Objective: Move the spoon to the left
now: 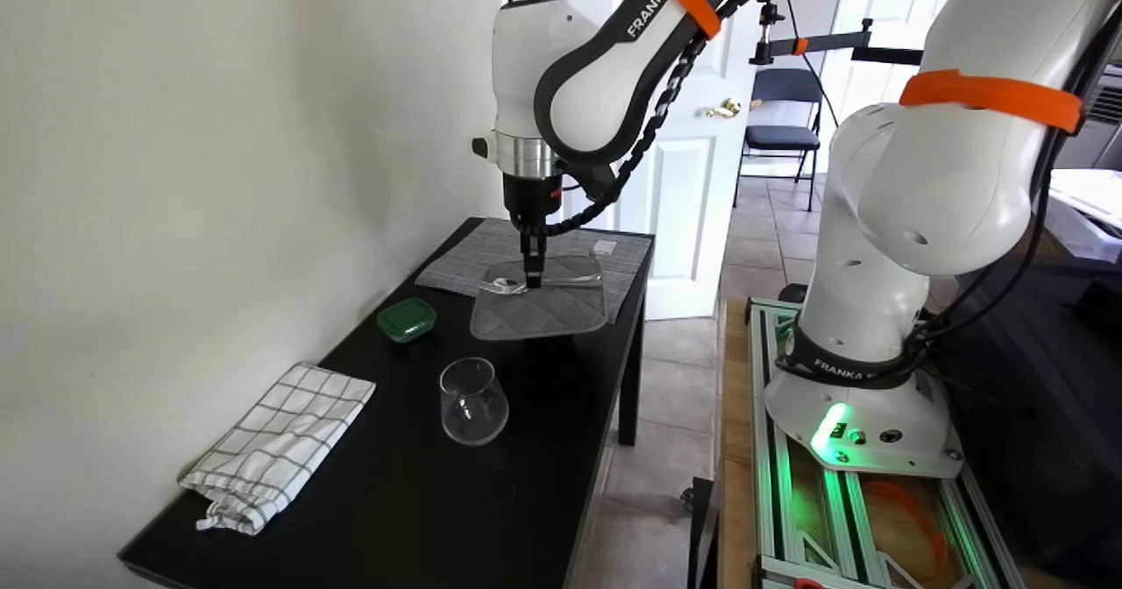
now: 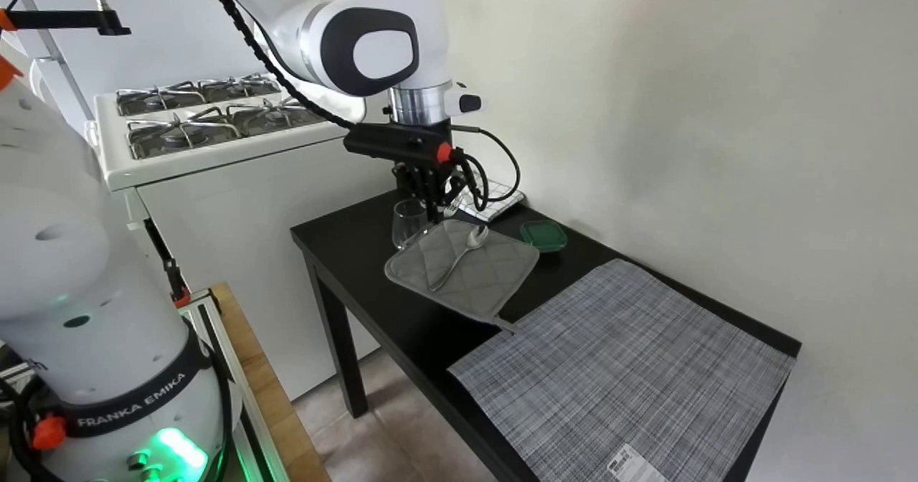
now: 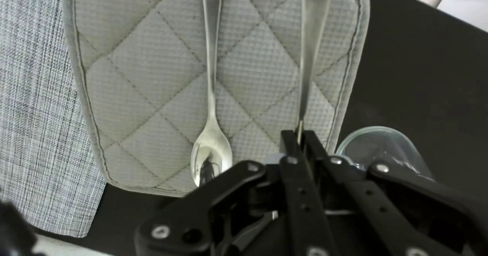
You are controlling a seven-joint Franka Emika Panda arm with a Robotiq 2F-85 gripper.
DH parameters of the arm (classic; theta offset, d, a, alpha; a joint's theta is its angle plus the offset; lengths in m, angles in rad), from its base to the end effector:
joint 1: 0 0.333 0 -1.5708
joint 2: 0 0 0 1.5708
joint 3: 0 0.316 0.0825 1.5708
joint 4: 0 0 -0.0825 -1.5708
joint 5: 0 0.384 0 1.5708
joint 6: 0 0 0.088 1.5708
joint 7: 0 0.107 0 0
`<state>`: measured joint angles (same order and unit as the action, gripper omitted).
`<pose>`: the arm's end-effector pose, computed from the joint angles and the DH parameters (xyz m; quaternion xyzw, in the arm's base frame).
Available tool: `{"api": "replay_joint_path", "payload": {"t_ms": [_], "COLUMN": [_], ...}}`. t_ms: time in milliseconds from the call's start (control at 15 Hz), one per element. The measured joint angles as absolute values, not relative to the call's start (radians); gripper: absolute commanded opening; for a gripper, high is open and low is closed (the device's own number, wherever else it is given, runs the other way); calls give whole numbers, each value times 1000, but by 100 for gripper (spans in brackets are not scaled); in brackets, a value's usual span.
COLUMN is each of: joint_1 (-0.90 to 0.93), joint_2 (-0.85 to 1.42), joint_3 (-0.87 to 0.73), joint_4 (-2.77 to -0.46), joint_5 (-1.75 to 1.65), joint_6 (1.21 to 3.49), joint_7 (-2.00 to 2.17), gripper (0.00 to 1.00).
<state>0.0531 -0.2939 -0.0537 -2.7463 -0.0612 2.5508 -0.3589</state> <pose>0.3933 0.0017 0.3175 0.9779 0.2028 0.0465 0.0191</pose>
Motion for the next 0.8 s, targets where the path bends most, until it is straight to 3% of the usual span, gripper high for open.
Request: {"api": "replay_joint_path", "payload": {"t_ms": [800], "joint_1": [48], "joint_2": [-227], "joint_3": [-74], "joint_4": [-2745], "joint_5": [-64], "joint_6": [2662], "joint_7": [-378], "gripper": [2]}}
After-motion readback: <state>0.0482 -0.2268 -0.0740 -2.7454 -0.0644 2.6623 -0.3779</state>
